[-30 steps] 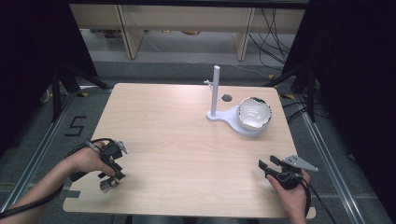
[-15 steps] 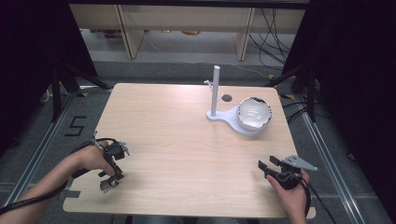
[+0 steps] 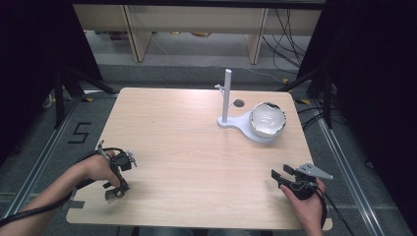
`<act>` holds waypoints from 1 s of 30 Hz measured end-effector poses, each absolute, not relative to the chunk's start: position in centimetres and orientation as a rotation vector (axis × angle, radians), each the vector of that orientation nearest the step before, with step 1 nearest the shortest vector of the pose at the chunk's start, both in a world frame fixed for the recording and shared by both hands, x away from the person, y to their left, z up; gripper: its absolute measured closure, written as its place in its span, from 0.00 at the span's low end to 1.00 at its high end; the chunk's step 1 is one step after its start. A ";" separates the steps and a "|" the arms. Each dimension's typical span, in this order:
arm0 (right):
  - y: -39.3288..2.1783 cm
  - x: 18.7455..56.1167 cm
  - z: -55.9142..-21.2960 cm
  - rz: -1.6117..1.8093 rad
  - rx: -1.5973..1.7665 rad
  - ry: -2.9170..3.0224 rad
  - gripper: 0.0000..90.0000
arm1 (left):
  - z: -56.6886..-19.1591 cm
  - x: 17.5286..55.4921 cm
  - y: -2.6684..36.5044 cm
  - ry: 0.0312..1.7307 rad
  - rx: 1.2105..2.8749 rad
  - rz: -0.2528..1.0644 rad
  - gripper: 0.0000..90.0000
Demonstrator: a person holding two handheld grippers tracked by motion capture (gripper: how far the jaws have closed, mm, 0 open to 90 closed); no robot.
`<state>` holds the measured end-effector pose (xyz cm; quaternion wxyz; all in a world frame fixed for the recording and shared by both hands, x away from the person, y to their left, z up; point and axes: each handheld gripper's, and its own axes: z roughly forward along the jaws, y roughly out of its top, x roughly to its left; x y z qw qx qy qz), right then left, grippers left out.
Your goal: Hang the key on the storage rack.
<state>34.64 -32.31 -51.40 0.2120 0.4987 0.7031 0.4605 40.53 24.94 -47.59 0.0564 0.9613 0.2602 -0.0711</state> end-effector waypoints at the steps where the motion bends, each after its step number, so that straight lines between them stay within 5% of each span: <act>1: -32.3 34.6 -51.4 1.279 1.385 1.953 0.46 | -47.6 40.5 24.9 0.789 2.916 -0.216 0.87; 16: -32.1 34.5 -51.3 1.265 1.419 1.969 0.46 | -48.0 40.0 24.5 0.665 2.980 -0.228 0.98; 30: -32.3 34.8 -51.4 1.247 1.374 1.990 0.46 | -47.5 40.0 25.3 0.720 2.930 -0.204 0.99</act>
